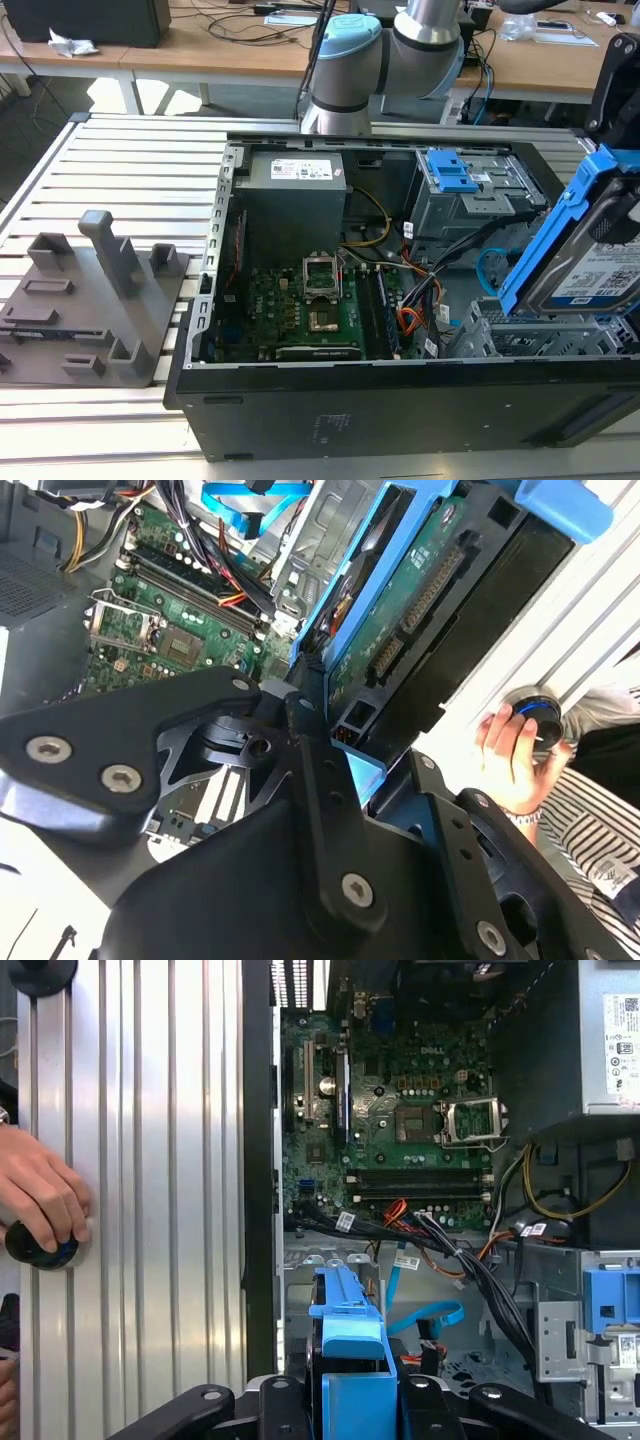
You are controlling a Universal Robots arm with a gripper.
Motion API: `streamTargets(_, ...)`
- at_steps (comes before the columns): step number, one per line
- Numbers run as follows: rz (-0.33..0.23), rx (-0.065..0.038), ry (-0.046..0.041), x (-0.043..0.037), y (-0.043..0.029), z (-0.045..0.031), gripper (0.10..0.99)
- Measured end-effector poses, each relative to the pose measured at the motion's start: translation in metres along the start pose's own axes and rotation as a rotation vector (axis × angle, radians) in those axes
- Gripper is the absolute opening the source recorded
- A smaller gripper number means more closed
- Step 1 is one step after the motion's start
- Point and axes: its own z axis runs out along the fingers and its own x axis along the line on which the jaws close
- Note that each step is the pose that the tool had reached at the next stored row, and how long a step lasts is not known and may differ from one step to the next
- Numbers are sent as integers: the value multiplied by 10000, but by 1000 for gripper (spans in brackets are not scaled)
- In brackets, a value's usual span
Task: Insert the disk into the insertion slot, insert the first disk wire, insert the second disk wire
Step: 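Insert the disk into the insertion slot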
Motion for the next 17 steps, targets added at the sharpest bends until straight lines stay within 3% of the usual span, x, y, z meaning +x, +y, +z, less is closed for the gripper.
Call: streamTargets(17, 0, 0, 2, -1, -3, 95, 365)
